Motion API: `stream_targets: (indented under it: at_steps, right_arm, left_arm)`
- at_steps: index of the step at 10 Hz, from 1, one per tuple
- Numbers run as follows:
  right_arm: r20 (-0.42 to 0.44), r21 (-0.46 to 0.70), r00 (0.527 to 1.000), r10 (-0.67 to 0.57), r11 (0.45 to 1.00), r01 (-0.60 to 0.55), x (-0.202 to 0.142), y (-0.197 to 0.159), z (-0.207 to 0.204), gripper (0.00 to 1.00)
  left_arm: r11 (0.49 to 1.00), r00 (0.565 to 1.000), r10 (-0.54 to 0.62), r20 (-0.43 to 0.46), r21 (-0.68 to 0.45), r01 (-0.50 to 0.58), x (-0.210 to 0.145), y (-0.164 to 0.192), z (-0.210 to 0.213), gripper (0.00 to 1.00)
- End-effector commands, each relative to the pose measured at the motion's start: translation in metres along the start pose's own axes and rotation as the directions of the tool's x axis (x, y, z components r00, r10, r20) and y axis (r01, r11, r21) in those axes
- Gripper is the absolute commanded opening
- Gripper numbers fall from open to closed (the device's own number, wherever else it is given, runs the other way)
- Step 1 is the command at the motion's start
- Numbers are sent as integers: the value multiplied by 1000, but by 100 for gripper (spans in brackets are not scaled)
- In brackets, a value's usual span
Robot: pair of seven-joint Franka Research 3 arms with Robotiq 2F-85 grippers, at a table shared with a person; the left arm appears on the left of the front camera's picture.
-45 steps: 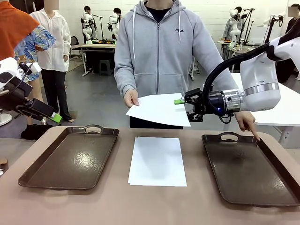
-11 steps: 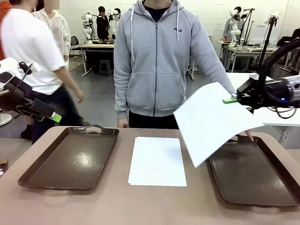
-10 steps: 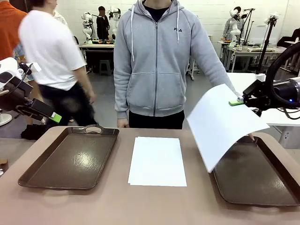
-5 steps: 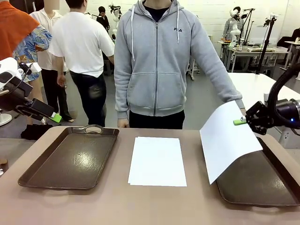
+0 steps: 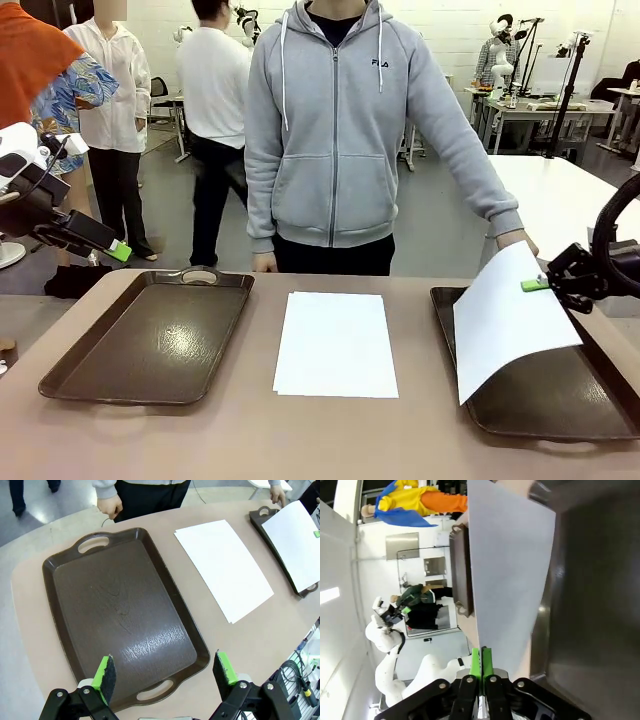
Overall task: Sort the A4 documents.
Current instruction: Place the A4 Paper in the designated Handle tray.
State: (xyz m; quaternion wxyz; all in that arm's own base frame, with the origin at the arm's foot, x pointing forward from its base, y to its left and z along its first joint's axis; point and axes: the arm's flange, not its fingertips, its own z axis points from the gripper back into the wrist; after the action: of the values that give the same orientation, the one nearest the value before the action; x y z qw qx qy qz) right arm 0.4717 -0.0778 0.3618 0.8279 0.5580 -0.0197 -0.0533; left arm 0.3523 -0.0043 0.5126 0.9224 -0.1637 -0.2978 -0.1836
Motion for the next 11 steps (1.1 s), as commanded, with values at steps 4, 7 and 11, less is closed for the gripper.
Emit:
stream_targets:
  at_steps: [4, 7, 11]
  right_arm:
    - [-91, -262, 993, -75, 964, 49, 19, -22, 1, 1]
    - [-108, -360, 993, -39, 933, -2, 29, -18, -3, 1]
    - [-70, -429, 998, 4, 903, -34, 40, -12, -1, 1]
  left_arm:
    - [1000, 1000, 4, 1, -8, -4, -1, 1, -1, 100]
    - [1000, 1000, 4, 1, -8, -4, -1, 1, -1, 100]
    - [1000, 1000, 4, 1, -8, -4, -1, 1, -1, 100]
